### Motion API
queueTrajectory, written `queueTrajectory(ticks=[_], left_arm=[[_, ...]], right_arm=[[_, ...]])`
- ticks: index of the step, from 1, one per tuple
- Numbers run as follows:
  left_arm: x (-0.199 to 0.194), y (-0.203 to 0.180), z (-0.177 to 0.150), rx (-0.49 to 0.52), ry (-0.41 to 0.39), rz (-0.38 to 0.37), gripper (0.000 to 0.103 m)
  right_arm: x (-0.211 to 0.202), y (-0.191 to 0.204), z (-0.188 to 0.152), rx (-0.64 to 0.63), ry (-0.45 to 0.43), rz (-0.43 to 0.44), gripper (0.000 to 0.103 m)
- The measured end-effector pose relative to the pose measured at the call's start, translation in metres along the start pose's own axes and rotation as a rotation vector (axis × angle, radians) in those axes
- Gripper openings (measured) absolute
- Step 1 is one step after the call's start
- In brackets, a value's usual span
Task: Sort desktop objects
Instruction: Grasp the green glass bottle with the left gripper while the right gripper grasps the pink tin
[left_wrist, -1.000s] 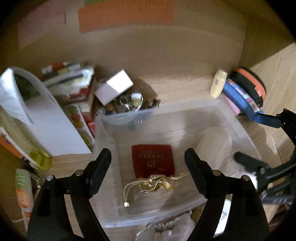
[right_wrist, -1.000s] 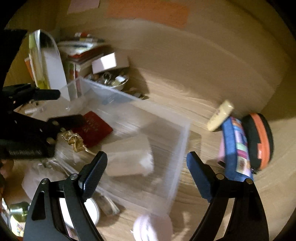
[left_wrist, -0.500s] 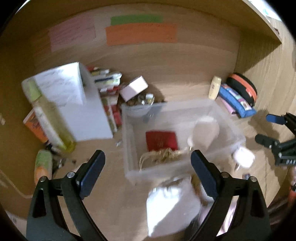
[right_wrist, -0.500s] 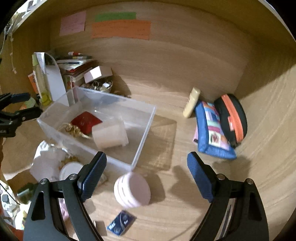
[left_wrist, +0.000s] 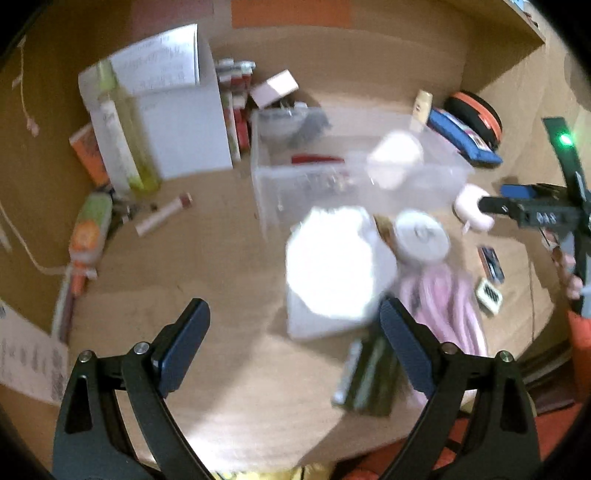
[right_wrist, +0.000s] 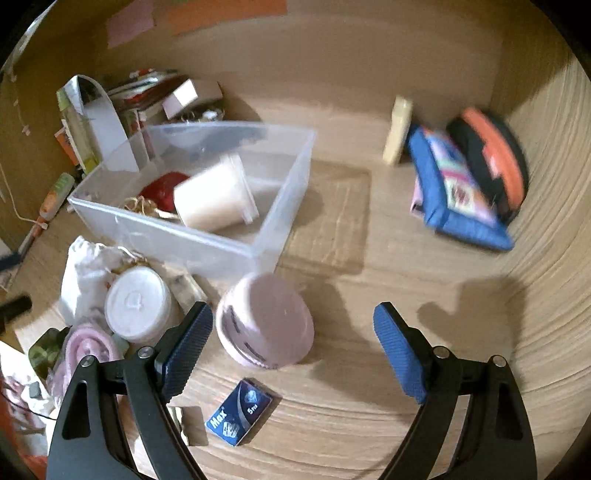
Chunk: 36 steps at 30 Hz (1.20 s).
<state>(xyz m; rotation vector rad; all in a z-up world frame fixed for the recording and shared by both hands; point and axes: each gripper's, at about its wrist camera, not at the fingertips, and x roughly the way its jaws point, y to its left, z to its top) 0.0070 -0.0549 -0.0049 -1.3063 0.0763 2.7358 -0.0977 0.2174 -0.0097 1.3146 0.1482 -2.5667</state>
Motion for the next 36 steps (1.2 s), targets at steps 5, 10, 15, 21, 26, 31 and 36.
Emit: queueTrajectory(ticks=[5,10,15,21,26,31,36], left_arm=[[-0.001,-0.009,-0.019,0.006,0.017,-0.025,0.095],[0.001,-0.019,-0.028,0.044,0.023,-0.018,0.095],[0.011,-0.024,-0.033,0.069,0.041,-0.014,0.095],[0.020,-0.030,-0.032,0.091,0.041,-0.009,0.076],[0.029,-0.033,-0.032,0.102,0.055,-0.010,0.060],[0.024,-0.034,-0.033,0.103,0.014,0.002,0.059],[0.008,-0.033,-0.030,0.104,-0.040,0.009,0.057]], right_arm=[[0.013,-0.013,-0.003,0.082,0.048,0.096,0.088],[0.017,-0.014,-0.003,0.089,0.062,0.109,0.087],[0.024,-0.011,-0.002,0.067,0.074,0.088,0.086],[0.034,-0.008,0.003,0.042,0.089,0.066,0.083],[0.042,0.000,0.004,0.008,0.107,0.047,0.071],[0.043,0.007,0.001,-0.013,0.106,0.039,0.060],[0.034,0.007,-0.004,-0.027,0.076,0.006,0.060]])
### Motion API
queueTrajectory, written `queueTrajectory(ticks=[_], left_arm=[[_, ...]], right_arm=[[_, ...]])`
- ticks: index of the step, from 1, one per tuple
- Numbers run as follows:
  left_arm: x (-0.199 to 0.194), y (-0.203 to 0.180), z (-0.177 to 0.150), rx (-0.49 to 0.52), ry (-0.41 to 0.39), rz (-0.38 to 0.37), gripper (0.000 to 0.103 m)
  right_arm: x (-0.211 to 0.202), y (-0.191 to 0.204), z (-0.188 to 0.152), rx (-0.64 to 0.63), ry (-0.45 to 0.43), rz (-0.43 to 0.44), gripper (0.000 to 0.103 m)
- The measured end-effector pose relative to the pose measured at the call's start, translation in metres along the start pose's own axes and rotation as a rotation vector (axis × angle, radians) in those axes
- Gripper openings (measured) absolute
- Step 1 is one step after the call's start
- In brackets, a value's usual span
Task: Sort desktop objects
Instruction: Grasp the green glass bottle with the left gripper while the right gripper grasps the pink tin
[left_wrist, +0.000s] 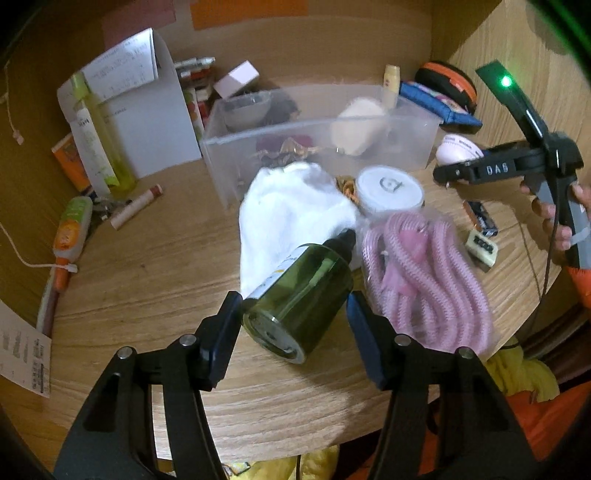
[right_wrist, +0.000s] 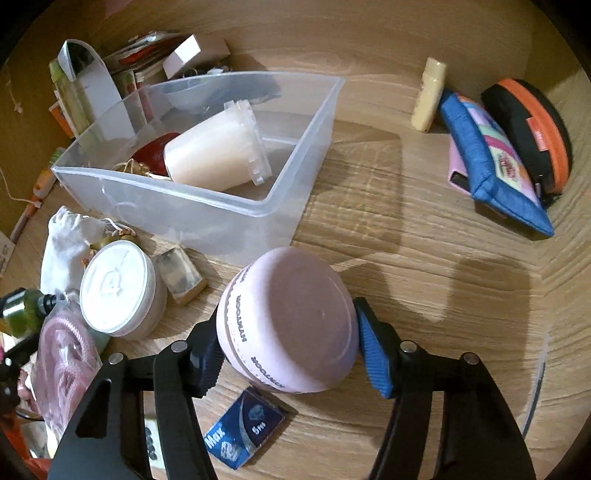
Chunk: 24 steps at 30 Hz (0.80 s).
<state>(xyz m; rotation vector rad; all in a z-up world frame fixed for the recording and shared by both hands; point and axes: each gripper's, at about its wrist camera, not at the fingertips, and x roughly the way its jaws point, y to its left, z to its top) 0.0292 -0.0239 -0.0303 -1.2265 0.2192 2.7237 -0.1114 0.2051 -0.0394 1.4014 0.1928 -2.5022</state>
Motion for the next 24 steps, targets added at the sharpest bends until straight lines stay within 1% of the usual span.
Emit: queueTrajectory(ticks=[9,11,16,18,19,24], left_arm=[[-0.027,0.006,0.016,-0.029,-0.095,-0.012,0.051],[-0.028,0.006,0.020,-0.030,-0.104,-0.021,0.050],[-0.009,0.010,0.027,-0.055,-0.082,-0.068,0.050],[0.002,0.014,0.031,-0.083,-0.064,-0.112,0.047],[0.004,0.013,0.032,-0.089,-0.063,-0.122,0.046],[0.010,0.009,0.040,-0.095,-0.076,-0.128,0.045]], right_arm=[[-0.037,-0.004,-0.004,0.005,-0.078,-0.001,0.060],[-0.045,-0.003,-0.003,0.005,-0.100,0.000,0.060],[-0.055,0.001,0.001,-0.009,-0.128,0.005,0.060],[-0.055,0.003,0.001,-0.011,-0.127,0.010,0.060],[-0.054,0.005,0.002,-0.013,-0.124,0.013,0.060],[-0.054,0.010,0.001,-0.023,-0.126,0.014,0.060]])
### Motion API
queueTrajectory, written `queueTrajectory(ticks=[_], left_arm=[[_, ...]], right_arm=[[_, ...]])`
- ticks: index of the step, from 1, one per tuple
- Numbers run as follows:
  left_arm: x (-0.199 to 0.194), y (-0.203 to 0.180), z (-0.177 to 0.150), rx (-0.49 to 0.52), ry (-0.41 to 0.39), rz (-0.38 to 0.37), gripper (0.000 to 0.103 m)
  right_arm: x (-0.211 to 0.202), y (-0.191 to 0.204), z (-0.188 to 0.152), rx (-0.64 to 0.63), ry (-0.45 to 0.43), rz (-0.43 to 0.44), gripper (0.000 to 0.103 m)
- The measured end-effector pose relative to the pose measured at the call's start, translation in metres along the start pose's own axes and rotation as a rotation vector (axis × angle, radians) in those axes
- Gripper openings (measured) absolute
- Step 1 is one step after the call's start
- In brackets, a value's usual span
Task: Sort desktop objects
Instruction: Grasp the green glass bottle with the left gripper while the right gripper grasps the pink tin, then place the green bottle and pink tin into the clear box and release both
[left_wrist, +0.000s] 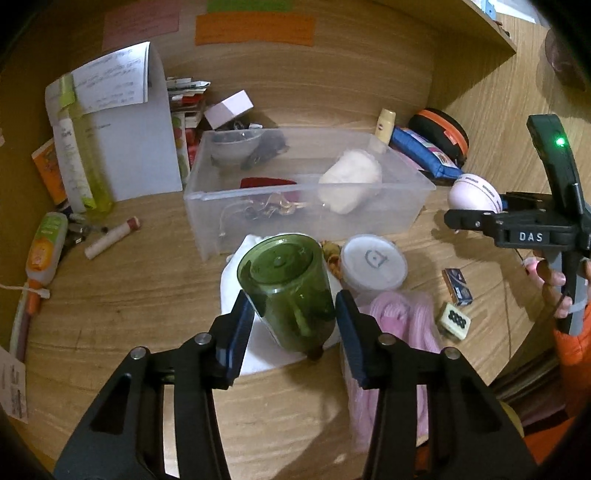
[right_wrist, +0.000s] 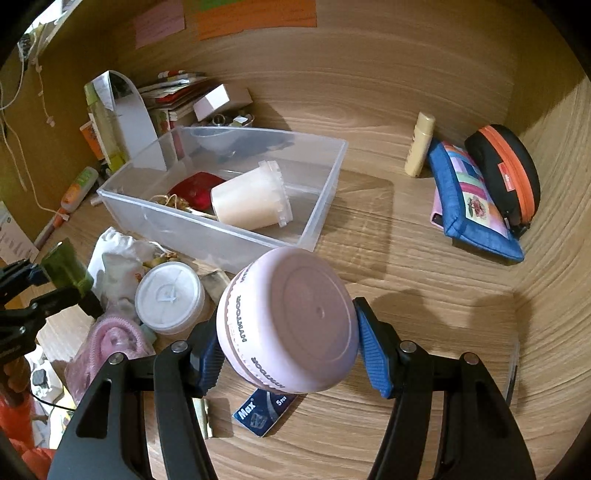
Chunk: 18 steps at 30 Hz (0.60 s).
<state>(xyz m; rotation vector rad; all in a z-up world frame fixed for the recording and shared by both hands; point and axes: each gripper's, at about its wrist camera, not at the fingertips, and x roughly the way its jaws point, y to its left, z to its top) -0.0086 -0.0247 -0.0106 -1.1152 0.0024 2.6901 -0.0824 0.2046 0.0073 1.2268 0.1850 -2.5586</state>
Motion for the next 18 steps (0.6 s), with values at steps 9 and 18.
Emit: queueTrajectory(ticks=[9,18], left_arm=[[-0.014,-0.002,0.017,0.004,-0.062,0.000,0.044],[-0.035,0.011,0.054,-0.015,-0.159,0.014,0.044]], right_arm=[[-0.015,0.000,0.012,0.008,-0.053,0.010,0.060],[-0.025,0.003,0.035,0.004,-0.118,0.017,0.060]])
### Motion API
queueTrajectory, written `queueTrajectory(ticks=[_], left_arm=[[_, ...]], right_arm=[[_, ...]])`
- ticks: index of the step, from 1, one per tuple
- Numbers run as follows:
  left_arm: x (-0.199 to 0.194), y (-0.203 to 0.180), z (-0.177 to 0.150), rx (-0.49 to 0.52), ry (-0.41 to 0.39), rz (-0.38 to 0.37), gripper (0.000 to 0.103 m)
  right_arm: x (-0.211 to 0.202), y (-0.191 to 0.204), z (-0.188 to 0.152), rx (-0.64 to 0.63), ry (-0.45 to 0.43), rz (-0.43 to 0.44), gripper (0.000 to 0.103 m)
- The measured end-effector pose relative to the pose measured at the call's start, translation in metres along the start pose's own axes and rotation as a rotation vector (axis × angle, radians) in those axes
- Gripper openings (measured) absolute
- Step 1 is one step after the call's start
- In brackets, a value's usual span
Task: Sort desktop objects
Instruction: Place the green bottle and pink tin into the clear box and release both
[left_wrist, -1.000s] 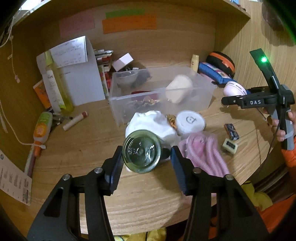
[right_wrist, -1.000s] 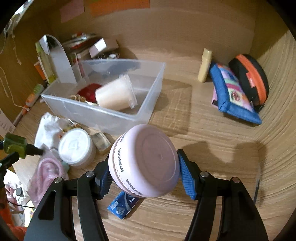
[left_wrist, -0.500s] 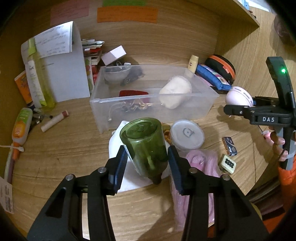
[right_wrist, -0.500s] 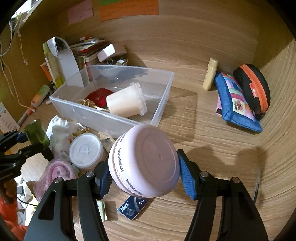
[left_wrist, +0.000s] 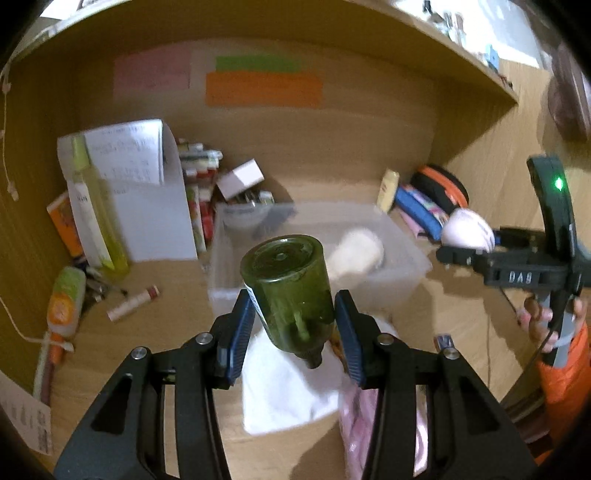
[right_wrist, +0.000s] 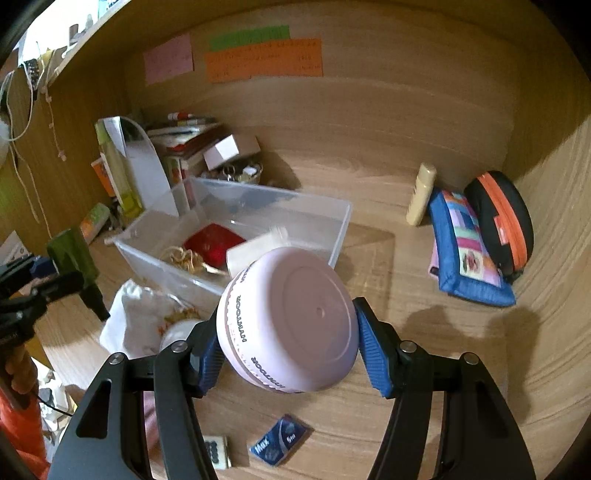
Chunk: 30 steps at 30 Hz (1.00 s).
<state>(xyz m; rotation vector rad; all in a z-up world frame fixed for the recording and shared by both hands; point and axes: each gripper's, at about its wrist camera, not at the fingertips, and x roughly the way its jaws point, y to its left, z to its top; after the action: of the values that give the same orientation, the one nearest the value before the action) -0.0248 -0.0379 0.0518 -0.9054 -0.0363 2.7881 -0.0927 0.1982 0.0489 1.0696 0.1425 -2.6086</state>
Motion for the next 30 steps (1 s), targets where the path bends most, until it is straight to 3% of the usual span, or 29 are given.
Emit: queueTrajectory(ticks=[11,30], left_arm=[[0.024,0.021,0.041,-0.006,-0.040,0.037,0.044],[0.117,0.031,0.041,0.010,0.120,0.004,0.044]], right_arm=[[0.027,0.007,0.022,-0.006,0.023,0.018,0.060],[0.090,0.021,0.028,-0.075,0.139,-0.027,0.060]])
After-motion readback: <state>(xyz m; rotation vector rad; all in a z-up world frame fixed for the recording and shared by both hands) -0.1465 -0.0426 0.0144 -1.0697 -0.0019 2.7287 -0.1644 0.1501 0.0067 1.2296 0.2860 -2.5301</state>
